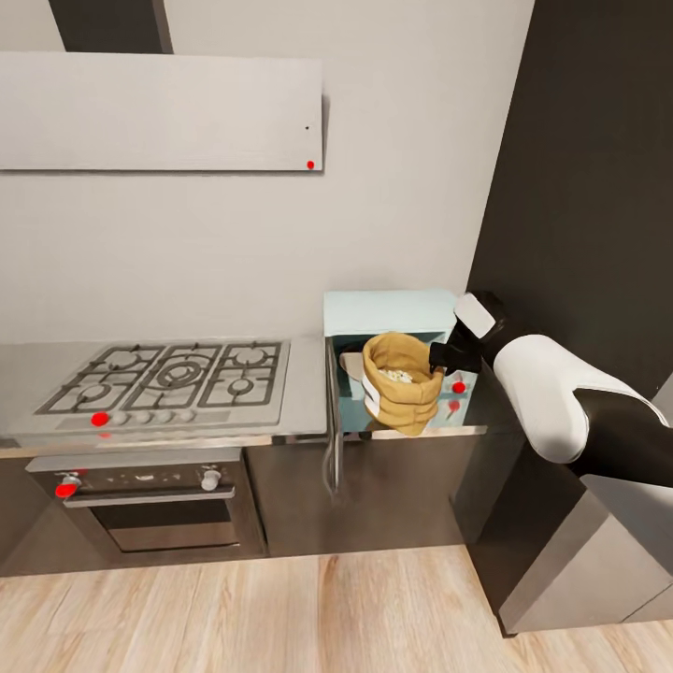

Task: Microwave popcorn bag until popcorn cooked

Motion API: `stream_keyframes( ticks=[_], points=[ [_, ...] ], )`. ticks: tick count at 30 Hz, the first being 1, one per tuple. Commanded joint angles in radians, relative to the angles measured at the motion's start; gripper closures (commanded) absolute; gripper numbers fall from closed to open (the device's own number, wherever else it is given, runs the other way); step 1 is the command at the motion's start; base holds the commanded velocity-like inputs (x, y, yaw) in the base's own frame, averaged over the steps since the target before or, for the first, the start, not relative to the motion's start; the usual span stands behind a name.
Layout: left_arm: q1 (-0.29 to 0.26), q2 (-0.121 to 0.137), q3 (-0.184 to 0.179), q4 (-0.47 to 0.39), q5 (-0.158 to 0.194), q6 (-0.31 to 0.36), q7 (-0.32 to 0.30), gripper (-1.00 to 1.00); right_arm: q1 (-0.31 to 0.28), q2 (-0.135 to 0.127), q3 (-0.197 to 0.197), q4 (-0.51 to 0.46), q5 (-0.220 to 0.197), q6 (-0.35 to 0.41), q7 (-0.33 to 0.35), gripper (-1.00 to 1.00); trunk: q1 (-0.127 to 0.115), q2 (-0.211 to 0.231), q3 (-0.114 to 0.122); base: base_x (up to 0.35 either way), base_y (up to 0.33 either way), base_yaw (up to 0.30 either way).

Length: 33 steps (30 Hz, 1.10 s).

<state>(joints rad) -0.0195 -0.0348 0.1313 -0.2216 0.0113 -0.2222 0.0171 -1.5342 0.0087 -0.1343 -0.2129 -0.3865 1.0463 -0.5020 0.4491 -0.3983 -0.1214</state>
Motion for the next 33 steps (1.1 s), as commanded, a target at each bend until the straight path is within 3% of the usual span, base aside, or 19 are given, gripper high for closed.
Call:
stream_keyframes(
  ticks=[1,24,33],
  points=[
    [-0.001,0.0,0.002,0.001,0.001,-0.003,0.001,-1.0,-0.001,0.001,-0.016,-0.005,-0.002,0.001,-0.01,1.0,0.001,-0.002,-0.002,0.024,0.0,0.0],
    [0.005,-0.005,-0.003,0.001,0.001,-0.003,0.001,-1.0,0.0,-0.001,-0.016,-0.005,-0.002,0.001,-0.01,1.0,0.001,-0.002,-0.002,0.002,0.0,0.0],
    [0.005,-0.005,0.001,0.001,0.002,-0.003,0.001,-1.0,0.002,0.0,-0.016,-0.005,-0.002,0.001,-0.009,1.0,0.035,-0.065,-0.03,0.0,0.0,0.0]
  ],
)
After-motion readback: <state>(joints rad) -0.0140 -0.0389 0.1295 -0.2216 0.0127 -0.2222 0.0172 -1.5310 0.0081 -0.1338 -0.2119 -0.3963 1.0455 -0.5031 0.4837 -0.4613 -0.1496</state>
